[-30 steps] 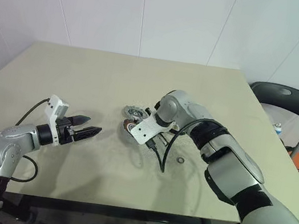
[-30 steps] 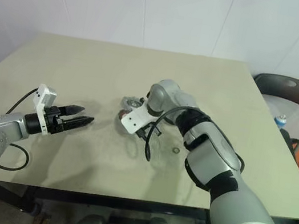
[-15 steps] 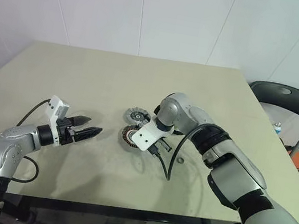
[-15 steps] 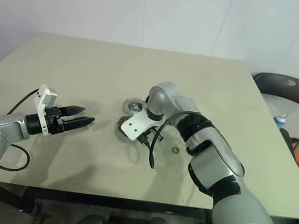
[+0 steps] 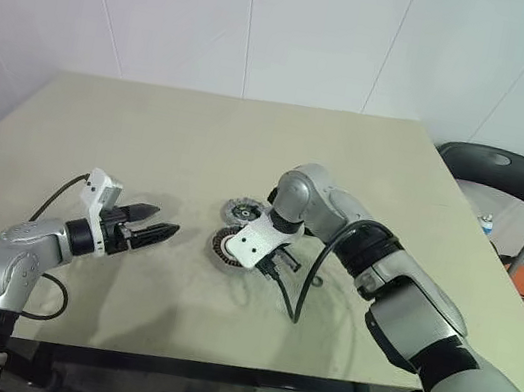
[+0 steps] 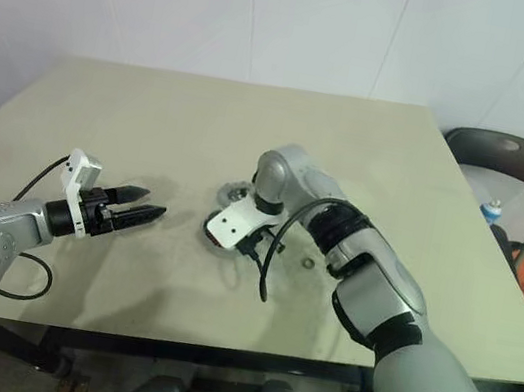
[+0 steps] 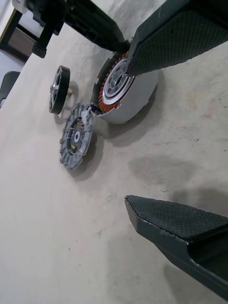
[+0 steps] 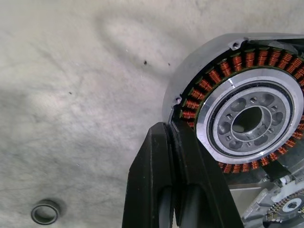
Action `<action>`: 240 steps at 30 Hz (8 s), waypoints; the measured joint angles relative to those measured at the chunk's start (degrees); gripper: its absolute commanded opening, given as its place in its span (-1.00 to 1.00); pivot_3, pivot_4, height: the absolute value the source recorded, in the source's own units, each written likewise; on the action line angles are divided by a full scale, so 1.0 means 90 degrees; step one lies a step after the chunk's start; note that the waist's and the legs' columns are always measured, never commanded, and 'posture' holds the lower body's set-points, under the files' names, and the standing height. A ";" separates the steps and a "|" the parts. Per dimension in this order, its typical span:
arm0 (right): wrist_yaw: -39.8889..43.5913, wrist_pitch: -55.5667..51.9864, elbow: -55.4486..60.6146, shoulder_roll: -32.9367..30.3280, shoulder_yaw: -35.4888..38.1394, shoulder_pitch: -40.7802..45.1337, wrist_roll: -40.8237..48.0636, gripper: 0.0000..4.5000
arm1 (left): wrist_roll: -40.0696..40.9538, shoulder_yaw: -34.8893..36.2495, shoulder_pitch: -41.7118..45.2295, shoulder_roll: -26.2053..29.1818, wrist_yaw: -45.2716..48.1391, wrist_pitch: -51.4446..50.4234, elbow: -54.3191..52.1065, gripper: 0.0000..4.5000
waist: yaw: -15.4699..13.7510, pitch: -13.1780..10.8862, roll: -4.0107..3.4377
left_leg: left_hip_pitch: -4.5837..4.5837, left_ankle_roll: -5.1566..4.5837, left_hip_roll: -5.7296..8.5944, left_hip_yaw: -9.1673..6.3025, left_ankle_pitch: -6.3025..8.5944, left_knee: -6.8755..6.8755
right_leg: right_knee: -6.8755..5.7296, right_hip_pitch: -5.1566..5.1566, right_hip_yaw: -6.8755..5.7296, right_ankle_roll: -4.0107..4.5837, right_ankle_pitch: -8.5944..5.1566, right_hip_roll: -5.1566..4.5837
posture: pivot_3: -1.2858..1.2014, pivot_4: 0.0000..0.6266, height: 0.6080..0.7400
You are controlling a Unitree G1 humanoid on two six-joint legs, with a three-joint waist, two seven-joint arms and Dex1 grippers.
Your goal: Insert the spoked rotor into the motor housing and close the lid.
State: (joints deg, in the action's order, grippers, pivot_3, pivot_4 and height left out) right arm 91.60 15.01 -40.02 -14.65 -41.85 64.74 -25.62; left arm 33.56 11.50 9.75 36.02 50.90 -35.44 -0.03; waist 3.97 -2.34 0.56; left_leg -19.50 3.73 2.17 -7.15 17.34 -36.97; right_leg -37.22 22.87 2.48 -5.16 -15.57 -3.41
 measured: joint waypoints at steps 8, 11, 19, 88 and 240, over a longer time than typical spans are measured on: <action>-0.0025 0.0076 0.0029 0.0007 -0.0006 -0.0014 0.0006 -0.99 | -0.0008 0.0000 0.0000 0.0000 -0.0019 0.0000 0.0000 0.89 | 0.0002 0.0000 0.0000 | 0.0000 0.0000 0.0000 0.0000 0.0000 0.0000 | 0.0000 0.0000 0.0000 0.0000 0.0000 0.0000 | 0.03 -1.00 1.00; -0.0064 0.0247 0.0024 0.0013 -0.0008 -0.0014 0.0025 -0.71 | -0.0008 0.0000 0.0000 -0.0001 -0.0025 0.0001 0.0000 0.89 | 0.0002 0.0000 0.0000 | 0.0001 0.0000 0.0000 0.0000 0.0000 0.0000 | 0.0000 0.0000 0.0000 0.0000 0.0000 0.0000 | 0.03 -1.00 1.00; -0.0022 -0.0247 0.0030 0.0061 0.0032 -0.0012 0.0155 -0.44 | -0.0015 0.0003 0.0000 0.0000 -0.0020 0.0016 0.0001 0.89 | -0.0002 0.0001 0.0001 | 0.0003 0.0001 -0.0001 -0.0002 0.0000 -0.0003 | -0.0003 -0.0003 0.0000 0.0000 0.0000 0.0003 | 0.03 -1.00 1.00; -0.5559 -0.4580 0.5595 -0.1842 0.4571 -0.7227 0.3741 0.71 | -0.0476 -0.0425 0.0903 -0.0121 0.0465 0.0134 0.0994 0.89 | -0.0358 -0.0002 0.0023 | 0.0016 -0.0016 -0.0009 0.0048 0.0007 -0.0020 | 0.0034 -0.0043 0.0019 -0.0005 -0.0004 0.0017 | 0.03 -1.00 1.00; -0.5268 -0.4801 0.4511 -0.2037 0.4281 -0.6278 0.4347 -0.70 | -0.0324 -0.0310 0.0746 -0.0083 0.0265 0.0034 0.0656 0.89 | -0.0352 0.0000 0.0029 | 0.0023 -0.0021 -0.0008 0.0049 0.0009 -0.0036 | 0.0045 -0.0063 0.0020 -0.0007 -0.0004 0.0018 | 0.03 -1.00 1.00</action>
State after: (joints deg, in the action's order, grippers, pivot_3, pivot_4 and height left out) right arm 44.19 -28.21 0.57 -32.98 -3.32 8.23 13.51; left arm 30.64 8.71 16.46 35.27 53.29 -35.14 5.88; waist 0.81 -2.34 0.82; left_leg -19.30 3.54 2.09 -6.72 17.42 -37.29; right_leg -36.82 22.31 2.65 -5.22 -15.60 -3.25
